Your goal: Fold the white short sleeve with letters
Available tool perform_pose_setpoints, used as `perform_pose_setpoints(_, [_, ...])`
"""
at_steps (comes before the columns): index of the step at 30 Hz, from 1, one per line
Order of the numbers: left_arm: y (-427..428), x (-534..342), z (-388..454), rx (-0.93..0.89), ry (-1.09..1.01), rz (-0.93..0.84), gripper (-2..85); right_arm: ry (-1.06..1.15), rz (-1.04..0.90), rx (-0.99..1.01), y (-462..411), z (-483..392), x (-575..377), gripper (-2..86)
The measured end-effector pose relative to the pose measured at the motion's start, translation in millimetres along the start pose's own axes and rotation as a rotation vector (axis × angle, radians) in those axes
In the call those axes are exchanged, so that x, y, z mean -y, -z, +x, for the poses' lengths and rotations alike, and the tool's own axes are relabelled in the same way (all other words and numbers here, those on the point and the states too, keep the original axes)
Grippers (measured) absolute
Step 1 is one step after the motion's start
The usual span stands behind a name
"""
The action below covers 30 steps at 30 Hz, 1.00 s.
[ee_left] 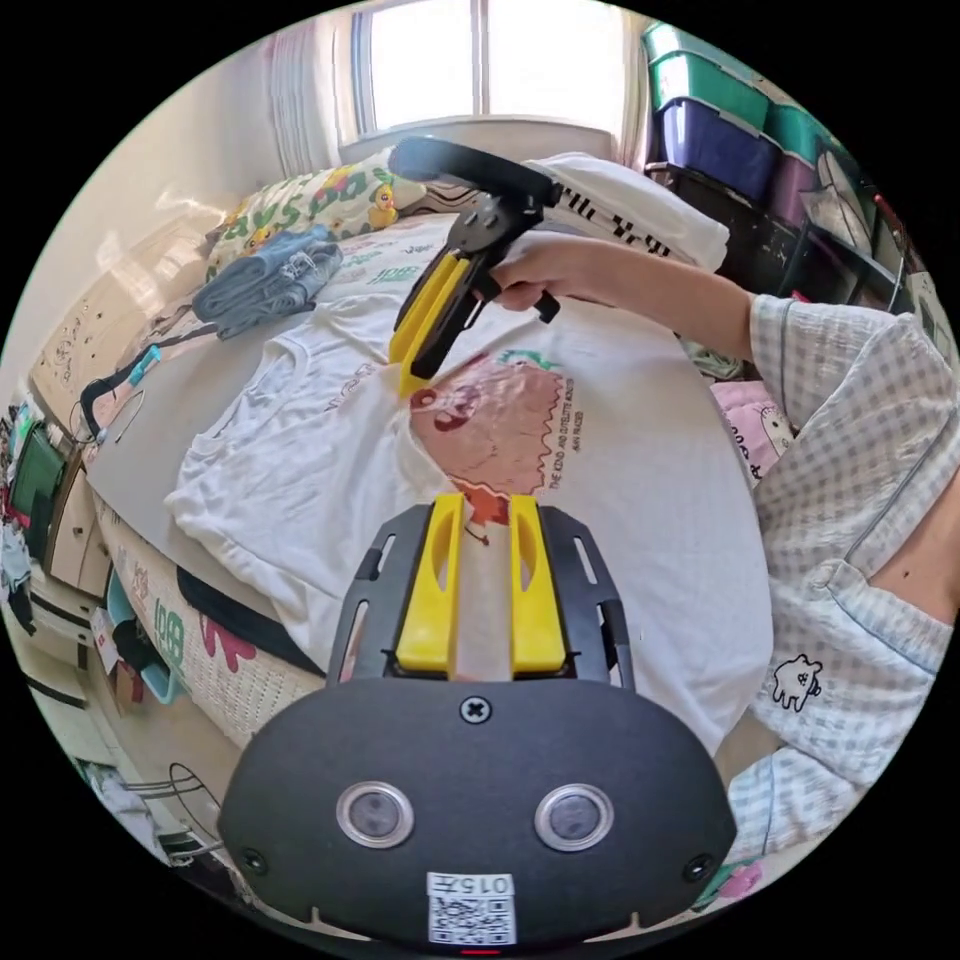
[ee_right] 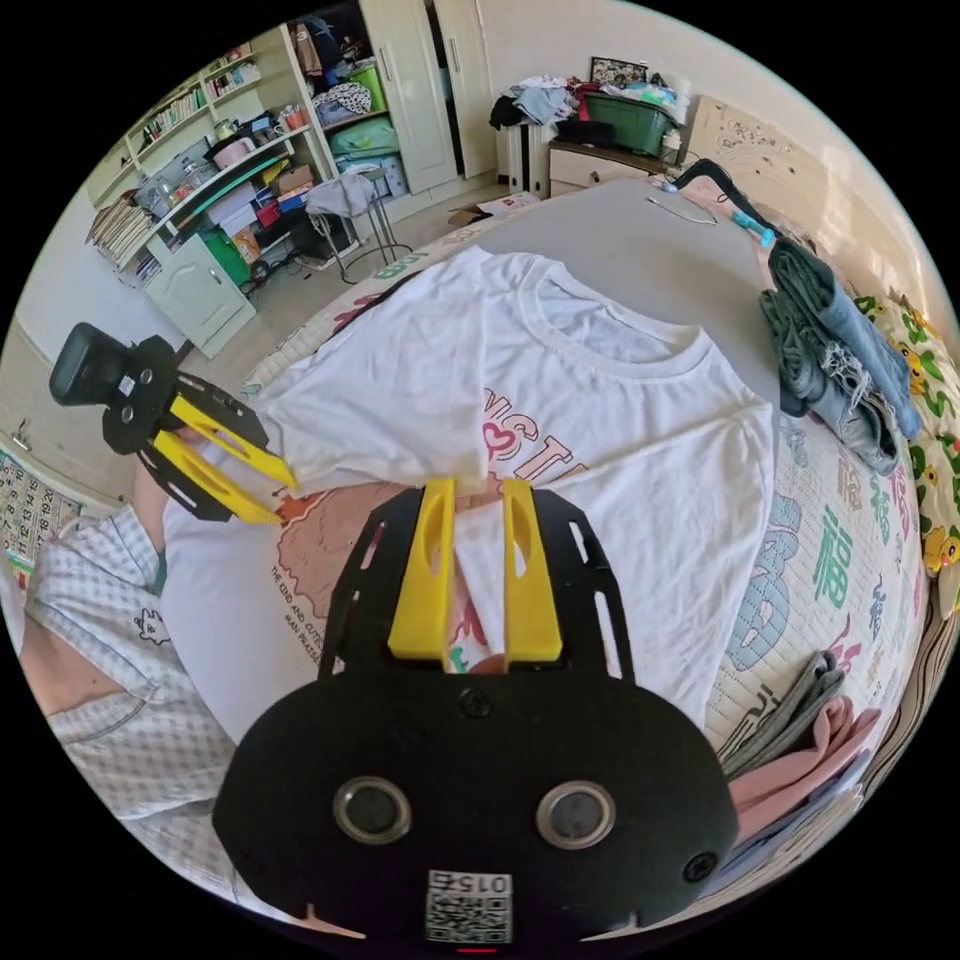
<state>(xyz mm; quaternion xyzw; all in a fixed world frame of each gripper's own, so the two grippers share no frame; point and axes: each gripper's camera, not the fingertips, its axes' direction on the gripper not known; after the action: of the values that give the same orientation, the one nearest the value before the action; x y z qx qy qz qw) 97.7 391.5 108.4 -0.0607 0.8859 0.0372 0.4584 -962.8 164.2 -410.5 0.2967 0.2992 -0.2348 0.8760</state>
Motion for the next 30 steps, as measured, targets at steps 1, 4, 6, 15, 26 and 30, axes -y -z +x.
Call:
perform_pose_setpoints(1, [-1.3,1.8,-0.9,0.011,0.003,-0.002,3.7,-0.020,0.028,0.001,11.6,3.0,-0.8,0.7])
perform_pose_setpoints(4, [10.9,1.1,-9.4,-0.003,0.022,0.033,0.4,-0.046,0.098,0.051,45.0,11.3,-2.4,-0.6])
perform_pose_setpoints(6, [31.3,-7.5,-11.8,-0.072,-0.014,0.109,0.1,-0.060,0.118,0.085,61.9,15.0,-3.0,-0.8])
perform_pose_setpoints(15, [33.8,-0.1,-21.0,-0.042,0.006,0.131,6.2,-0.068,0.035,0.091,81.7,15.8,-2.6,8.1])
perform_pose_setpoints(26, [8.4,17.7,-24.4,-0.026,0.061,0.035,0.6,-0.100,0.091,0.183,122.0,9.0,3.7,-0.6])
perform_pose_setpoints(30, [33.6,2.9,-23.9,-0.050,0.058,0.121,0.3,-0.108,0.103,0.186,139.3,1.1,3.2,-0.8])
